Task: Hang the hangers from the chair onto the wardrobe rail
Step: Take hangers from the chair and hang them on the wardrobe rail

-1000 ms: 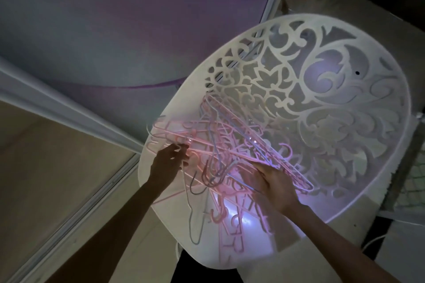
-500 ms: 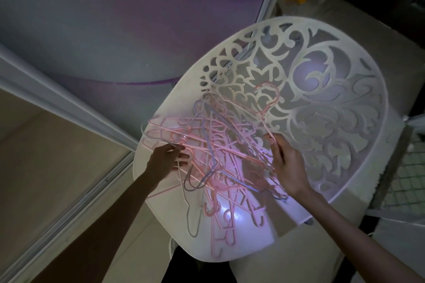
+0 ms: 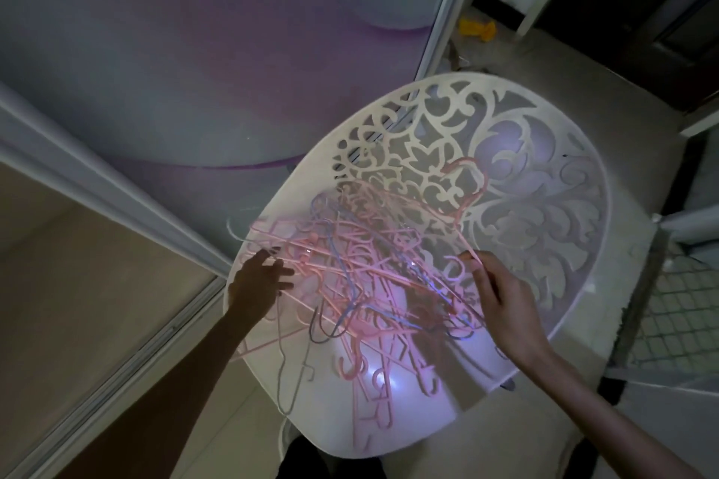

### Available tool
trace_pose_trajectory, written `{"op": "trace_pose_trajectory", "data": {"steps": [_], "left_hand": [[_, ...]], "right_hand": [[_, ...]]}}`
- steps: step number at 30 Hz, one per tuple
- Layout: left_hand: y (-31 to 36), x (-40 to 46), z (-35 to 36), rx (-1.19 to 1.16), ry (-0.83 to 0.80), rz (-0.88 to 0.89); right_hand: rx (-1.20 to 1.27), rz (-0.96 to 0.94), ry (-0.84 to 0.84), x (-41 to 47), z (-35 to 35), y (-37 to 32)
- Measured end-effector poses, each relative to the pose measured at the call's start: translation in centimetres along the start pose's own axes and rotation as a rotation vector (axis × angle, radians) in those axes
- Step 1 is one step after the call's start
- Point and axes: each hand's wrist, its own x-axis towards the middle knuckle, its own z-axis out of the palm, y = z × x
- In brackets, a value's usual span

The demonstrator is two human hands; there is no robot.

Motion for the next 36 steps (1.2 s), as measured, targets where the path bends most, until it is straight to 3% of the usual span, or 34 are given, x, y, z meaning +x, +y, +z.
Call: {"op": "trace_pose_trajectory", "data": {"steps": [4,13,18,26,36], "left_hand": [[2.0,-1.6,0.5,-0.038,-0.087,0.060],[4.6,-3.9,0.1,-0.407,-0.158,-0.101],[4.1,-4.0,0.1,-0.425,-0.153,-0.140],[2.9,-2.7,-0.8,-0.479,-0.135,-0.199],[2.3,-2.7,-1.5,-0.415,-0.090,-0.197]], "right_hand": [[0.031,0.037,0.014,-0.7,-0.4,-0.2],[0.143,0.050,0.014,-1.8,0.3,-1.8],[-0.099,0.113,-0.164,-0.9,4.5,-1.4],[-0.198,0.285,-0.407,-0.3,10.9,0.3],[-0.360,0.092,-0.298,0.8,9.0,1.0]]}}
